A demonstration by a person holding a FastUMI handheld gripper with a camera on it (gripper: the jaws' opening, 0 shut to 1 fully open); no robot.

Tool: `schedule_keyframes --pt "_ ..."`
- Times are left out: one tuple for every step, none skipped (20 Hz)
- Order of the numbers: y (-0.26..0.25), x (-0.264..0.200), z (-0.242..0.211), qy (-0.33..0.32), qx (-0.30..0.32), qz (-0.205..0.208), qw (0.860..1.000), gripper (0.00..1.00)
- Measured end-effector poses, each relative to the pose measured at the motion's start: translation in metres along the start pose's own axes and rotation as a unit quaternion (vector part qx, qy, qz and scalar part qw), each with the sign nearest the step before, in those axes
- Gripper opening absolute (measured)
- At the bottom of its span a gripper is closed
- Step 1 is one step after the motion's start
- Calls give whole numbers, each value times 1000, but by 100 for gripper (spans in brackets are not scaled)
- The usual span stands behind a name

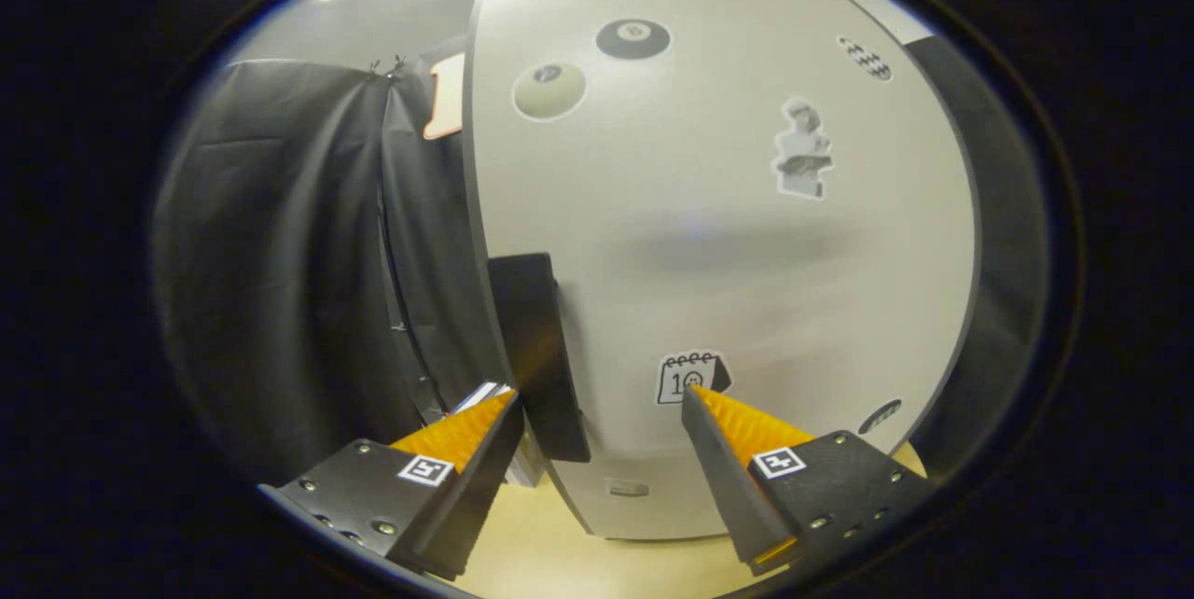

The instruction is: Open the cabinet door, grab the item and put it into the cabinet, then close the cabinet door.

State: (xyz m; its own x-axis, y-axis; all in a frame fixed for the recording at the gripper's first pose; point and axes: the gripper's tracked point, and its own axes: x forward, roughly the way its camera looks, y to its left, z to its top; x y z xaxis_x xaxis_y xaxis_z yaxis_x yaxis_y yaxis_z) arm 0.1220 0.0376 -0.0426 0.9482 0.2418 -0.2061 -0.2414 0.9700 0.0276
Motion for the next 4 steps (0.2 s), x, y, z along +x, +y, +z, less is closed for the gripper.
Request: schedule_keyframes --pt "-3 -6 7 -12 1 -4 1000 100" --pt "-6 -19 15 -26 4 -10 1000 100" --pt "-13 -31 22 -38 8 -15 999 100" --pt "-23 -46 30 -49 11 -25 998 100"
